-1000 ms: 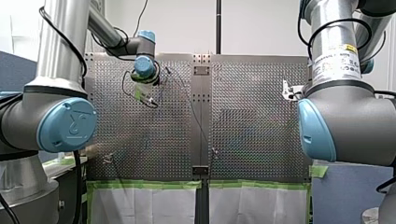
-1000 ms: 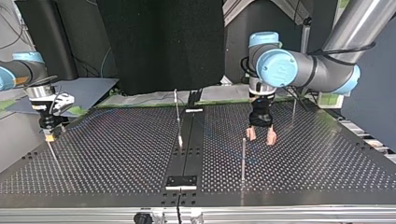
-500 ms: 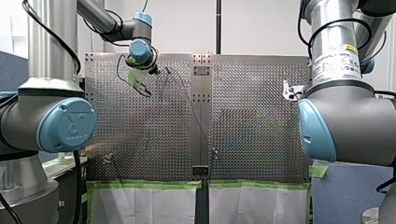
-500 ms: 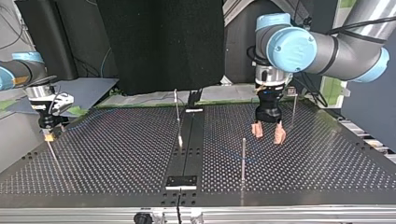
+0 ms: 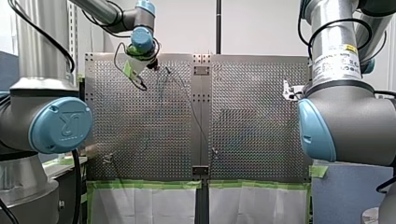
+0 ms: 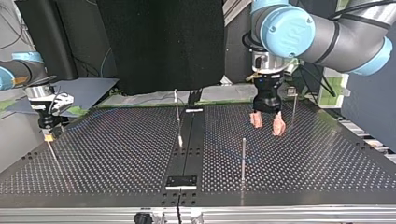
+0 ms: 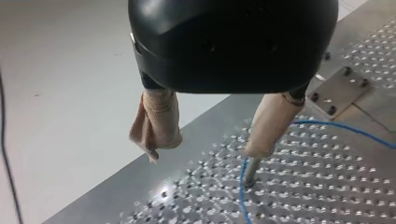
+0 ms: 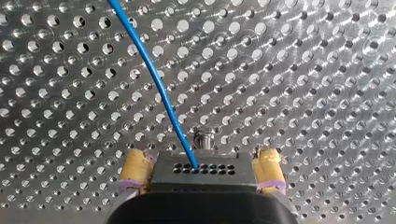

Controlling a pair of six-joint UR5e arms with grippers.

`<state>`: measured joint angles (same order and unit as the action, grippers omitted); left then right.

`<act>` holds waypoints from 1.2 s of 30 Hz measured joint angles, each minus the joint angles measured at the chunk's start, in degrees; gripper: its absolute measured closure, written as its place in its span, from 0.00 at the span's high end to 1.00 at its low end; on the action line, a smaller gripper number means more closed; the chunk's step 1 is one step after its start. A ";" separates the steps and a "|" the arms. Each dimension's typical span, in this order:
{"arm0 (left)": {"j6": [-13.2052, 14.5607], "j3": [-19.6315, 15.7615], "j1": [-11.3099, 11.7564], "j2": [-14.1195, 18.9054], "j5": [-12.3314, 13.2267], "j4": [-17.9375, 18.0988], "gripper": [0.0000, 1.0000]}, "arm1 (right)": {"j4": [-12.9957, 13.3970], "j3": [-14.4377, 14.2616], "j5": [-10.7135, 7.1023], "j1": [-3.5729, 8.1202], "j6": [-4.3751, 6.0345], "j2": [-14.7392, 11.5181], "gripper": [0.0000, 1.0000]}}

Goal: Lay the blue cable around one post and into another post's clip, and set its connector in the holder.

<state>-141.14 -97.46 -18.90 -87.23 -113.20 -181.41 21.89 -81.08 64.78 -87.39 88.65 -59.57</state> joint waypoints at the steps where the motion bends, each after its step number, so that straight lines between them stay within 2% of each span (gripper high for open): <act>1: 0.56 0.13 -0.40 0.00 0.14 -0.58 1.00 | 0.00 0.00 0.00 0.00 -0.03 0.00 1.00; 12: 5.73 1.49 -3.41 -0.06 4.19 -5.75 1.00 | 0.03 0.02 0.00 -0.20 -0.15 0.01 1.00; 19: 9.32 3.77 -5.00 -0.07 6.74 -9.20 1.00 | 0.07 0.02 0.00 -0.14 -0.12 0.01 1.00; 31: 14.67 8.80 -6.07 -0.73 9.05 -10.13 1.00 | -0.08 0.02 0.00 -0.27 -0.19 0.00 1.00; 36: 16.93 11.06 -6.05 -1.42 9.14 -11.17 1.00 | -0.17 0.02 0.00 -0.25 -0.13 -0.01 1.00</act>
<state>-124.21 -86.40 -24.95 -88.66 -104.07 -192.58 21.72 -81.06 64.79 -87.64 88.52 -59.58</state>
